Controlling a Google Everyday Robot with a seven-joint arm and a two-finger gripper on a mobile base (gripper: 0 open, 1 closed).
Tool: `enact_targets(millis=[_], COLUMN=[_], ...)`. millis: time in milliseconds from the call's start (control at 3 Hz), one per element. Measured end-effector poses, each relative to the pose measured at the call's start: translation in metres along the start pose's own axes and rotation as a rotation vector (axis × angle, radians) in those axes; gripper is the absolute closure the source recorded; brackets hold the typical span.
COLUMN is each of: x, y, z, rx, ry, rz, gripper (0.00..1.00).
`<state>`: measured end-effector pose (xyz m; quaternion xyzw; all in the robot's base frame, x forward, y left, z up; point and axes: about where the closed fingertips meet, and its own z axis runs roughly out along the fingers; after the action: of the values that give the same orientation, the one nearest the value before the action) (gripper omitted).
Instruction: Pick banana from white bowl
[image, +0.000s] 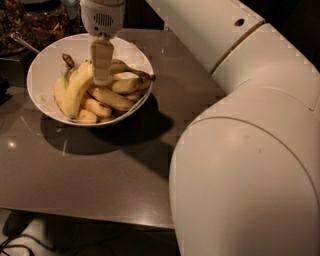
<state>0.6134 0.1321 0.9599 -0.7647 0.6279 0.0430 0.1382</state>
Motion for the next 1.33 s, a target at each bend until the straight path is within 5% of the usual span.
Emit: enact_targets(millis=[333, 667, 1333], x=[0.0022, 0.0039, 0.0094], y=[0.0036, 0.007, 0.0124], z=[0.0051, 0.0086, 0.0096], rx=[-0.018, -0.031, -0.029], ry=[-0.005, -0.005, 0.008], rz=[0.025, 0.037, 0.033], gripper=[0.41, 0.39, 0.82])
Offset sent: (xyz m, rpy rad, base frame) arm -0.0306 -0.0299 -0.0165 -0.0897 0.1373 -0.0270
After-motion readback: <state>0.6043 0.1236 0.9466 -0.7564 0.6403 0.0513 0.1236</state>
